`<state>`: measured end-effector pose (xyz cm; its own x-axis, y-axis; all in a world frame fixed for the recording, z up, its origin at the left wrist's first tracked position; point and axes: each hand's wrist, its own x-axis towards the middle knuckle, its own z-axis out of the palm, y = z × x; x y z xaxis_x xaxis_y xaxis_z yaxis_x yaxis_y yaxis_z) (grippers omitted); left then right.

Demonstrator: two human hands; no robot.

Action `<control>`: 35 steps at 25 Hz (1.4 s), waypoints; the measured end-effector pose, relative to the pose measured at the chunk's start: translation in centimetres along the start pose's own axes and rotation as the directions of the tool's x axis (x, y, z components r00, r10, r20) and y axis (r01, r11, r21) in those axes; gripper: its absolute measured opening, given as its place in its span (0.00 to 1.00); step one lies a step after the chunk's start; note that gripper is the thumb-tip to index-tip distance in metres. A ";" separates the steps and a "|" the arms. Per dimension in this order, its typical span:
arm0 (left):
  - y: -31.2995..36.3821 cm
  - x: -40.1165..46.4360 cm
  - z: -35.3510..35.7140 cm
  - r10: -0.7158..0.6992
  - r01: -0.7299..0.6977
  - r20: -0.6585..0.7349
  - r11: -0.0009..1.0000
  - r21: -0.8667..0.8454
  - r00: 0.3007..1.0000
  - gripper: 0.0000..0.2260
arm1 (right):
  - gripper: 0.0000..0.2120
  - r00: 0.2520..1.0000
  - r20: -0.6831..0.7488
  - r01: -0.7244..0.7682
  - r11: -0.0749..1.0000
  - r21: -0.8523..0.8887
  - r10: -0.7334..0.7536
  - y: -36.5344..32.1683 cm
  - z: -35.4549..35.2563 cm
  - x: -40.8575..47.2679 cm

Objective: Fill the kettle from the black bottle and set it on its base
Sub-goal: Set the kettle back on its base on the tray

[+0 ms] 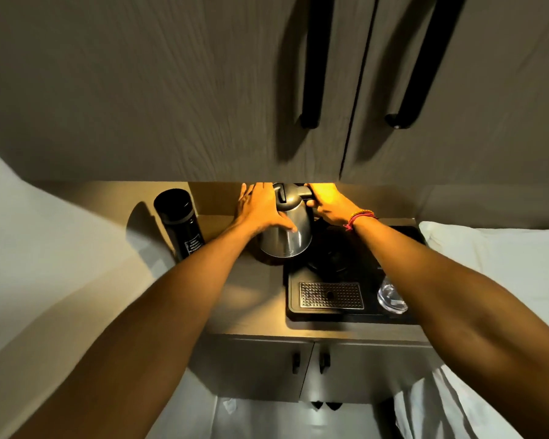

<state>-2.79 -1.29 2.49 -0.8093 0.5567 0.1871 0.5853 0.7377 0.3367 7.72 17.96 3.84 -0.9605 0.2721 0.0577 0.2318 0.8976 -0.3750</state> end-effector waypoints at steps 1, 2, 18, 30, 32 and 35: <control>1.2 0.3 0.4 0.021 -0.021 0.014 1.000 0.006 1.000 0.51 | 0.04 0.999 -0.014 0.045 0.999 0.013 -0.045 0.7 0.0 0.3; 2.3 0.7 0.8 0.037 -0.037 0.032 0.999 0.020 0.999 0.51 | 0.08 0.992 -0.012 0.123 0.992 -0.032 -0.123 1.4 0.0 1.2; 9.0 2.7 5.4 0.078 -0.074 0.083 0.996 -0.040 0.993 0.46 | 0.10 0.994 0.065 0.077 0.990 0.122 -0.085 9.8 -0.4 2.2; 8.9 3.5 5.6 0.068 -0.072 0.211 0.997 0.011 0.975 0.43 | 0.12 0.988 0.056 0.141 0.990 0.021 -0.142 11.1 0.5 2.2; 8.9 3.7 5.4 0.077 -0.079 0.240 0.997 -0.002 0.968 0.44 | 0.13 0.989 0.029 0.145 0.989 0.000 -0.145 11.2 0.8 1.7; 8.8 3.3 5.6 0.080 -0.073 0.244 0.997 -0.035 0.967 0.45 | 0.14 0.989 0.000 0.147 0.988 -0.035 -0.148 11.4 1.2 1.1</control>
<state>-0.05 9.17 0.91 -0.7237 0.6899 -0.0171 0.6408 0.6810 0.3543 9.13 28.12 -1.49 -0.9842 0.1368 0.1126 0.0929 0.9396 -0.3295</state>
